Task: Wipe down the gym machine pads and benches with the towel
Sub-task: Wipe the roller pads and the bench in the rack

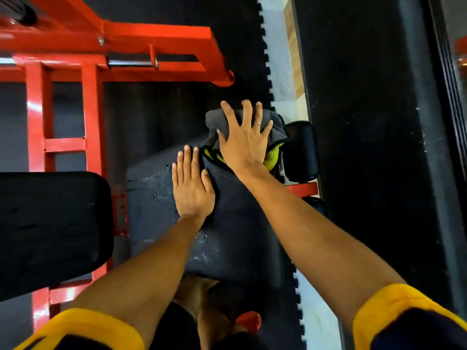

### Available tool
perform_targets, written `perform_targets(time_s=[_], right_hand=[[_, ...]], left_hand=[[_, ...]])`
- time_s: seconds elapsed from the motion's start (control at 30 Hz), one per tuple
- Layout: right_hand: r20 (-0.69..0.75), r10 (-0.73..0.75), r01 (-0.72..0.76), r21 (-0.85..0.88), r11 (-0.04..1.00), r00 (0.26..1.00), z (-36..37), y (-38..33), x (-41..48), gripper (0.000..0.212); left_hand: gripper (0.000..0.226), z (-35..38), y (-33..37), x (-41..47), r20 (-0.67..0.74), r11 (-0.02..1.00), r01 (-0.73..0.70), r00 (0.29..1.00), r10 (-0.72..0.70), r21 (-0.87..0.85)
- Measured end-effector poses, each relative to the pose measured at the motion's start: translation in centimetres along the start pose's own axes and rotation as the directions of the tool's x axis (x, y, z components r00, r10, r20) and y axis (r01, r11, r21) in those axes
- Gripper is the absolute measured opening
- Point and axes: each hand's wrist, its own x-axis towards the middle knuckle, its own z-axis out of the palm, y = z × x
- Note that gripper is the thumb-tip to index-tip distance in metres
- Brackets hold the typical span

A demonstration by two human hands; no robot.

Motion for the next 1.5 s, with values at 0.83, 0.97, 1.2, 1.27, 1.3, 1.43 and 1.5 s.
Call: perform_targets(time_s=[0.83,0.97,1.2,1.27,1.3,1.43,1.5], right_hand=[[0.533,-0.416,0.558,-0.130,0.820,0.736,-2.4,-3.7,7.9,0.074],[0.619,-0.414,0.602,-0.120,0.789,0.667,-3.5,-3.1,9.0,0.088],[0.533,-0.497,0.653,-0.148,0.743,0.685,-7.0,3.2,8.3,0.096],[0.529,-0.529,0.693,-0.168,0.701,0.663,-6.0,1.6,8.0,0.092],[0.534,-0.539,0.707,-0.167,0.688,0.651,-5.4,0.4,7.9,0.090],[0.594,-0.539,0.739,-0.145,0.658,0.597,-2.7,-4.3,7.5,0.083],[0.583,-0.548,0.738,-0.138,0.661,0.600,-2.7,-4.0,7.5,0.083]], left_hand=[[0.059,0.7,-0.4,-0.1,-0.016,0.998,0.058,0.998,-0.059,-0.015],[0.059,0.6,-0.4,-0.2,-0.039,0.998,0.058,0.997,-0.059,-0.020],[0.068,-0.5,0.6,-0.1,-0.060,0.989,0.136,0.988,-0.140,-0.064],[0.068,-0.3,0.4,-0.1,-0.082,0.987,0.144,0.985,-0.149,-0.065],[0.068,-0.1,0.4,-0.2,-0.095,0.989,0.139,0.985,-0.144,-0.059],[0.069,0.5,-0.1,-0.3,-0.138,0.981,0.191,0.971,-0.195,-0.045],[0.068,0.5,0.1,-0.4,-0.145,0.978,0.205,0.968,-0.207,-0.026]])
